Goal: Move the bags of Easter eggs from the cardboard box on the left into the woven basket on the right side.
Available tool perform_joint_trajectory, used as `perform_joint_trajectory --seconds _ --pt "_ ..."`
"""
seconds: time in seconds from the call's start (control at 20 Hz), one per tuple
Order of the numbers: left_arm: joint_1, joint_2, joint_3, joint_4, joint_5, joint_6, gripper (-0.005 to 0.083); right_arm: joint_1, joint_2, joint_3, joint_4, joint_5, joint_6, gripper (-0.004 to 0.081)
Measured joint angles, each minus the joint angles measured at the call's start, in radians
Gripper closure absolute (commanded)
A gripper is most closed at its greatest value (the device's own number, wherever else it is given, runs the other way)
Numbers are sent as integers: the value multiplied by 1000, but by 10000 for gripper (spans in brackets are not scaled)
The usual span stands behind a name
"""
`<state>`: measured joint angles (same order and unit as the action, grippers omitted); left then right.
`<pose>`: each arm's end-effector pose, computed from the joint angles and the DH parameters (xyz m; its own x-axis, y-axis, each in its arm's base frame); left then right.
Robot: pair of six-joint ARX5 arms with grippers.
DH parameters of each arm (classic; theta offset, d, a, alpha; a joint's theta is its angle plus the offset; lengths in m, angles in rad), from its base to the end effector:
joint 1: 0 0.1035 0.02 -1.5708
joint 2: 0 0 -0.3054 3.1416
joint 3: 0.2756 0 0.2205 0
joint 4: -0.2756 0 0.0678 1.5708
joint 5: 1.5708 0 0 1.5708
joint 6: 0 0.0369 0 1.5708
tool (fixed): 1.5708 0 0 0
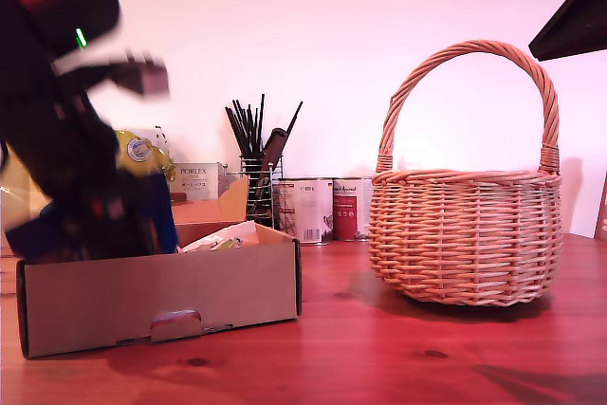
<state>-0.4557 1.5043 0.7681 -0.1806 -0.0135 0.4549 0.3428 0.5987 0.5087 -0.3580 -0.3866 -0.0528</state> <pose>0.2345 -0.1144 0.2271 0.5522 -0.2556 -0.7936 0.7018 0.6563 0.2769 0.0672 0.0388 0.2721 0.6595 0.6357 -0.4012 -0.6520 0.7493 0.1155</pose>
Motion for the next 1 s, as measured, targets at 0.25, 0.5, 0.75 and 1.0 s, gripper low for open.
perform_joint_trajectory --seconds 0.25,0.5,0.75,1.0 --pt "1 10 0 24 -14 1 450 0 0 0 0 -1 0 783" --pt "1 10 0 20 -15 1 797 0 0 0 0 -1 0 783" --pt "0 -6 29 -76 -16 1 797 0 0 0 0 -1 0 783" --pt "-7 -179 103 -168 100 -51 798 0 0 0 0 -1 0 783"
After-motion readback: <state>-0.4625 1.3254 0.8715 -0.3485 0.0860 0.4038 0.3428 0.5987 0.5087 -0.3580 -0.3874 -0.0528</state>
